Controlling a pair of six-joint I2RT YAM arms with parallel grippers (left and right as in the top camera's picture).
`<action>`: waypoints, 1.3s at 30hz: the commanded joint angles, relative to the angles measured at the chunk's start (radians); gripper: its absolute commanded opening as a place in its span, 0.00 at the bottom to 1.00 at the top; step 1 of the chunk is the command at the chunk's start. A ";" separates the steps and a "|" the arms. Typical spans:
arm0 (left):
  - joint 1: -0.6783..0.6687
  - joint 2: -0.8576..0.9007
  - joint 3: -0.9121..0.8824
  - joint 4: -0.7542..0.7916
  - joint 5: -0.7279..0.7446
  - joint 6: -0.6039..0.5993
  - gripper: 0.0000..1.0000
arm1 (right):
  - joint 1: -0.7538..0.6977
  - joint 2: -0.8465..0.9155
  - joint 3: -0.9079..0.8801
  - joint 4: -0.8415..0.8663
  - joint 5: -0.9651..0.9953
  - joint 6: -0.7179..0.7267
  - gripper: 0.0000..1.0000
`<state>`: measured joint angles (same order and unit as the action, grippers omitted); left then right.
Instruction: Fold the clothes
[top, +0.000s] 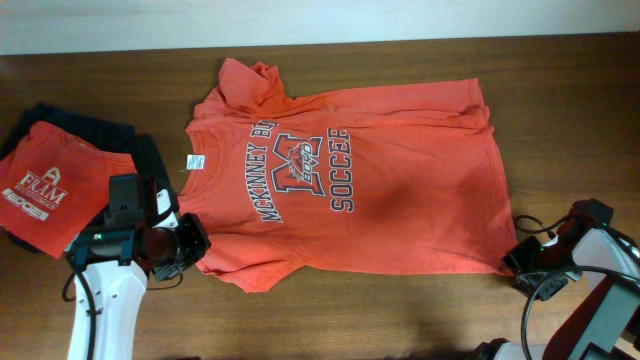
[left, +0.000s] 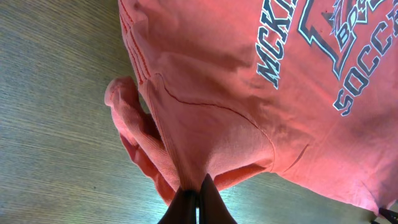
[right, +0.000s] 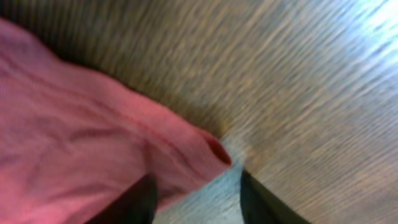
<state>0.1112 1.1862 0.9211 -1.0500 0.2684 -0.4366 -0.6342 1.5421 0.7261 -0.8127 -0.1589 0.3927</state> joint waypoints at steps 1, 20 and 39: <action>0.005 -0.014 0.019 0.001 -0.014 0.020 0.01 | -0.002 0.035 -0.010 0.060 0.010 0.016 0.40; 0.005 -0.015 0.022 0.005 -0.002 0.020 0.01 | -0.001 -0.232 0.066 -0.130 -0.125 -0.052 0.04; 0.005 0.125 0.023 0.327 -0.029 0.020 0.01 | 0.000 -0.076 0.072 0.307 -0.468 0.097 0.04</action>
<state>0.1112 1.2724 0.9279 -0.7418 0.2531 -0.4335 -0.6342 1.4406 0.7830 -0.5327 -0.5758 0.4408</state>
